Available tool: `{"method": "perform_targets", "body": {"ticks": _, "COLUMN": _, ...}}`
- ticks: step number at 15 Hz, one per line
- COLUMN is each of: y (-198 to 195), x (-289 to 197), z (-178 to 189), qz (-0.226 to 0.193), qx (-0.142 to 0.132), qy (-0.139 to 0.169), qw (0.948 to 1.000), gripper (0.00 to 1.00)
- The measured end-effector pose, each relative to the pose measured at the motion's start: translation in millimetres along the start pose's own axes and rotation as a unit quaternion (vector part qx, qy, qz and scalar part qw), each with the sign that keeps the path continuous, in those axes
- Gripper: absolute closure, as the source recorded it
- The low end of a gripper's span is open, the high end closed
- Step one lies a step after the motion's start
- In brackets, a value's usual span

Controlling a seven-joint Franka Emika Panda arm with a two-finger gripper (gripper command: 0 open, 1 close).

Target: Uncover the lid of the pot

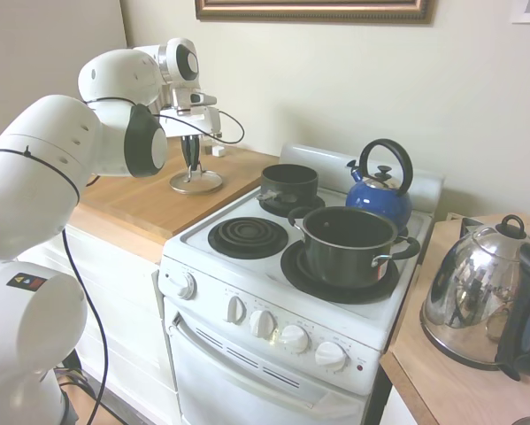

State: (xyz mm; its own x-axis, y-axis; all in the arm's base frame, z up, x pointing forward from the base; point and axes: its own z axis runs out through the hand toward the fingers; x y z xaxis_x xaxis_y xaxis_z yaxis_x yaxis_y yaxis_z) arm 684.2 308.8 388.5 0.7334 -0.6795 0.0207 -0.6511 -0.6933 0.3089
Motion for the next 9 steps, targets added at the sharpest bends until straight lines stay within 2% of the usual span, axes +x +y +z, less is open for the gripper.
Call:
{"method": "perform_targets", "body": {"ticks": 6, "y": 3.4, "x": 2.6, "z": -7.0, "qz": -0.003, "qx": 0.006, "qy": 0.004, "qw": 1.0000, "gripper": 0.00}}
{"method": "perform_targets", "body": {"ticks": 9, "y": 16.2, "x": 4.1, "z": -37.7, "qz": -0.002, "qx": 0.030, "qy": 0.016, "qw": 0.9994, "gripper": 0.00}}
